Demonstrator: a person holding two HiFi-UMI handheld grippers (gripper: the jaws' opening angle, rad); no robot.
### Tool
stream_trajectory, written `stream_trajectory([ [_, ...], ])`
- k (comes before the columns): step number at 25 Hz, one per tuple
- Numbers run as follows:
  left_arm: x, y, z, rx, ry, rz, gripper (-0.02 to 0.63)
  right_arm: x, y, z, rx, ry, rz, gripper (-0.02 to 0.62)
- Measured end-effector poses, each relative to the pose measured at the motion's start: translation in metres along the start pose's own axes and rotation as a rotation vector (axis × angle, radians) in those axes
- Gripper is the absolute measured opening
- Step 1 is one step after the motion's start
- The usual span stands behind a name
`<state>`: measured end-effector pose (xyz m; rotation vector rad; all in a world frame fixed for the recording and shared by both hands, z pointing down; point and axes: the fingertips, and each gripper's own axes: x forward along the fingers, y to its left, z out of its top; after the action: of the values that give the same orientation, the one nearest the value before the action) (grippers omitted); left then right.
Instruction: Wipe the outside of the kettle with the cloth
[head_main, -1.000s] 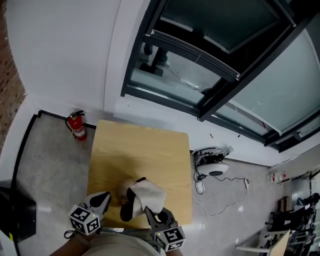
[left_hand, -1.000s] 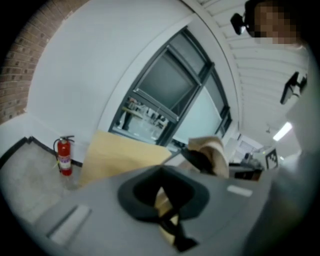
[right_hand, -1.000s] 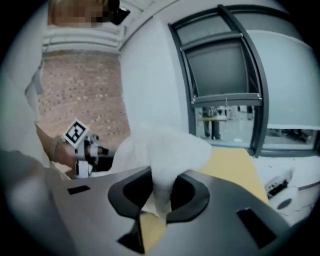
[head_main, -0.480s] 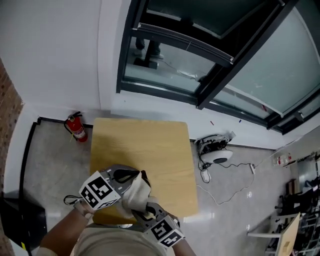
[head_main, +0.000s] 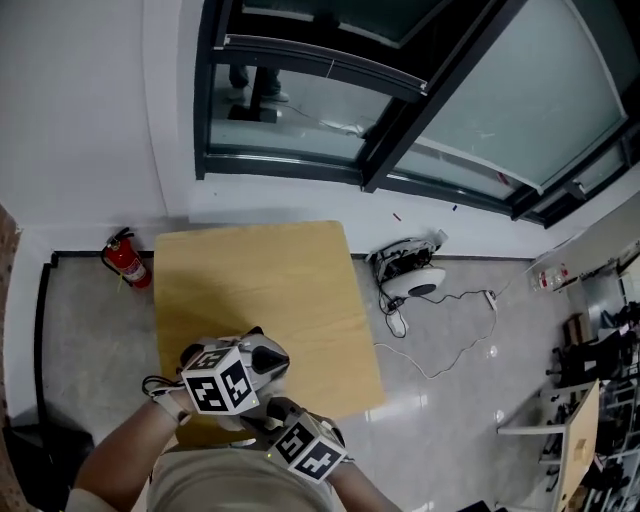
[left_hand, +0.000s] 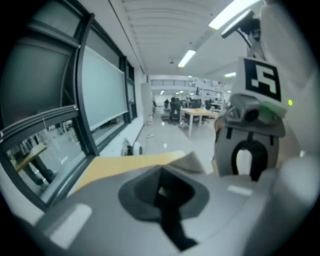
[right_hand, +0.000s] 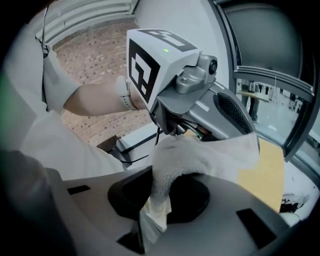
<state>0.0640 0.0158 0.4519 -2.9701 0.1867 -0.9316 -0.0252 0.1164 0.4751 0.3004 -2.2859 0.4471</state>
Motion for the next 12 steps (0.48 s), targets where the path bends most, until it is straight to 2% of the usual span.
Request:
stream_trajectory([
  [2, 0.003, 0.005, 0.001, 0.014, -0.013, 0.038, -0.002, 0.0, -0.007, -0.001, -0.011, 0.002, -0.026, 0.072],
  [5, 0.007, 0.028, 0.002, 0.039, -0.037, 0.148, -0.003, 0.0, -0.027, 0.006, 0.011, -0.01, -0.056, 0.072],
  [7, 0.008, 0.045, 0.002, 0.026, -0.043, 0.186, -0.003, -0.001, -0.039, 0.011, 0.015, -0.003, -0.068, 0.072],
  [12, 0.009, 0.045, 0.001, -0.01, 0.002, 0.131, -0.003, 0.001, -0.038, 0.013, 0.039, 0.014, -0.094, 0.072],
])
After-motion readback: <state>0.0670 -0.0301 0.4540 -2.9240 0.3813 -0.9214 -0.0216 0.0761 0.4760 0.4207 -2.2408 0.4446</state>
